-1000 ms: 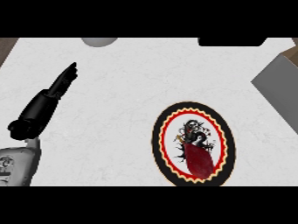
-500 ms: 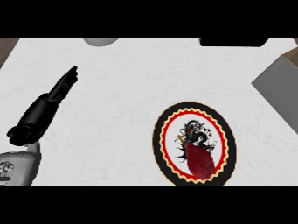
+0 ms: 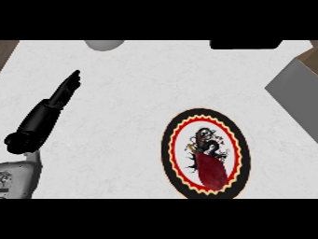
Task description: Pick the cupcake from the plate and place it in the cardboard box
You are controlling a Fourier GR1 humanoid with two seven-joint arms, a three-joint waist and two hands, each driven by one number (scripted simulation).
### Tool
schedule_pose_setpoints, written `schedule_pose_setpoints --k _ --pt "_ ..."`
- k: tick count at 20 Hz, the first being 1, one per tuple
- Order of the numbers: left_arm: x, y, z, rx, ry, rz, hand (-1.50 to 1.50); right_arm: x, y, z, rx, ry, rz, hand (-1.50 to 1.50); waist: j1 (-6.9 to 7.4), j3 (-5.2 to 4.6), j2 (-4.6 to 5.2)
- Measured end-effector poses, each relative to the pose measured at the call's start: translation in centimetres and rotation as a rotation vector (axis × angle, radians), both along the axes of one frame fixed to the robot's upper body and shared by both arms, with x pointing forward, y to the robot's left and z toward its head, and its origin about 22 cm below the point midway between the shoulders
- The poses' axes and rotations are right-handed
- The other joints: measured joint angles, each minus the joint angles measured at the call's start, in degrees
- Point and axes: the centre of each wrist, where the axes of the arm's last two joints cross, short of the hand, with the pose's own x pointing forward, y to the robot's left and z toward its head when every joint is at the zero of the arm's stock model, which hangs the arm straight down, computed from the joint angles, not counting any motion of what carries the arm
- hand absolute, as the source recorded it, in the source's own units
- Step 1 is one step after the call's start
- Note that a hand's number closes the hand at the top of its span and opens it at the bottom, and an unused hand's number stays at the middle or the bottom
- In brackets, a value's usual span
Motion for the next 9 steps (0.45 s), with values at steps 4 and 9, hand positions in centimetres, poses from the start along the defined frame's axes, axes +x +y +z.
schedule_pose_setpoints --k 4,9 --pt "-0.1 -0.2 -0.3 0.003 0.004 0.005 0.00 -0.6 -1.2 -0.5 0.286 -0.186 -0.098 -1.50 -0.24 -0.02 -0.07" --pt "0.1 0.1 0.1 0.004 -0.012 -0.003 0.00 -2.6 -4.0 -0.7 0.469 -0.303 -0.226 -1.50 0.38 -0.05 0.17"
